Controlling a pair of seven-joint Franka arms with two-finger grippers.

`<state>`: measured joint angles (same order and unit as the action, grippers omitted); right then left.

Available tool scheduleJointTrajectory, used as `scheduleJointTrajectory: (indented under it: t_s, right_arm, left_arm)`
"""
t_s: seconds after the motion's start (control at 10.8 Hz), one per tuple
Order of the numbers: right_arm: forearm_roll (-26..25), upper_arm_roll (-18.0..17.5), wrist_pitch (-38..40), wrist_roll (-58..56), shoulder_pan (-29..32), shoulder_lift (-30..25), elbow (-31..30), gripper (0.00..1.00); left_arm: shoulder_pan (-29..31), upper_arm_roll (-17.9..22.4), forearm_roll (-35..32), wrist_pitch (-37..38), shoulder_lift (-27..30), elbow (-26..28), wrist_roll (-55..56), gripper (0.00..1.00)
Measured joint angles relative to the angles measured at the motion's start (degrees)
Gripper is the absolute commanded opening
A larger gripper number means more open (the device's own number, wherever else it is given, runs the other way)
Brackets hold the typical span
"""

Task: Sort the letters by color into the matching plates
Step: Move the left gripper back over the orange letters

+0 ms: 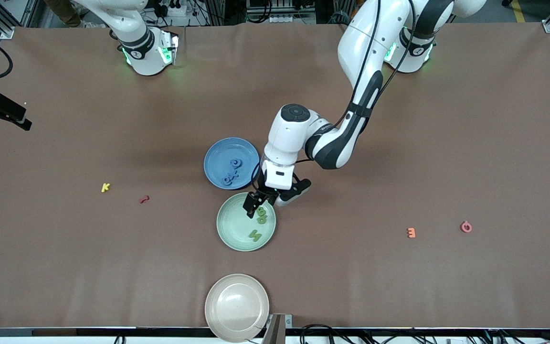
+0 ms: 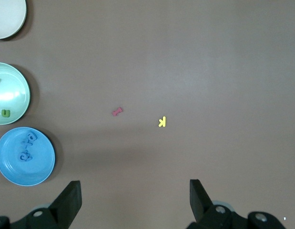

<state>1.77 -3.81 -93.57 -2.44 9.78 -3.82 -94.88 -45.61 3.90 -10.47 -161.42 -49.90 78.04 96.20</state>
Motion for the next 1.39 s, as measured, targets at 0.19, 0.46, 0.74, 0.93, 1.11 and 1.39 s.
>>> scheduleJointTrajectory:
  t_s: [0.19,0.46,0.74,0.93,1.11,1.39]
  right_arm:
    - [0.01,0.01,-0.66,0.00,0.01,0.34,-0.24,1.00]
    - [0.03,0.02,-0.79,0.00,0.03,0.57,-0.31,1.00]
    - [0.05,0.02,-0.81,0.00,0.06,0.63,-0.34,1.00]
    - [0.06,0.00,-0.81,0.00,0.07,0.64,-0.35,1.00]
    - [0.07,-0.03,-0.79,0.00,0.08,0.64,-0.35,1.00]
    - [0.08,-0.06,-0.79,0.00,0.08,0.64,-0.35,1.00]
  left_arm:
    - [0.99,0.91,-0.11,3.50,0.07,0.05,-1.68,1.00]
    - [7.42,-0.83,0.55,19.17,1.75,-0.22,-20.13,1.00]
    - [22.65,-11.61,1.34,32.16,6.12,-0.59,-36.44,1.00]
    - [29.23,-14.87,1.34,36.08,8.20,-0.61,-41.90,1.00]
    - [32.26,-14.98,1.34,39.54,9.22,-0.61,-46.42,1.00]
    - [37.43,-15.04,1.34,46.58,12.30,1.23,-57.40,1.00]
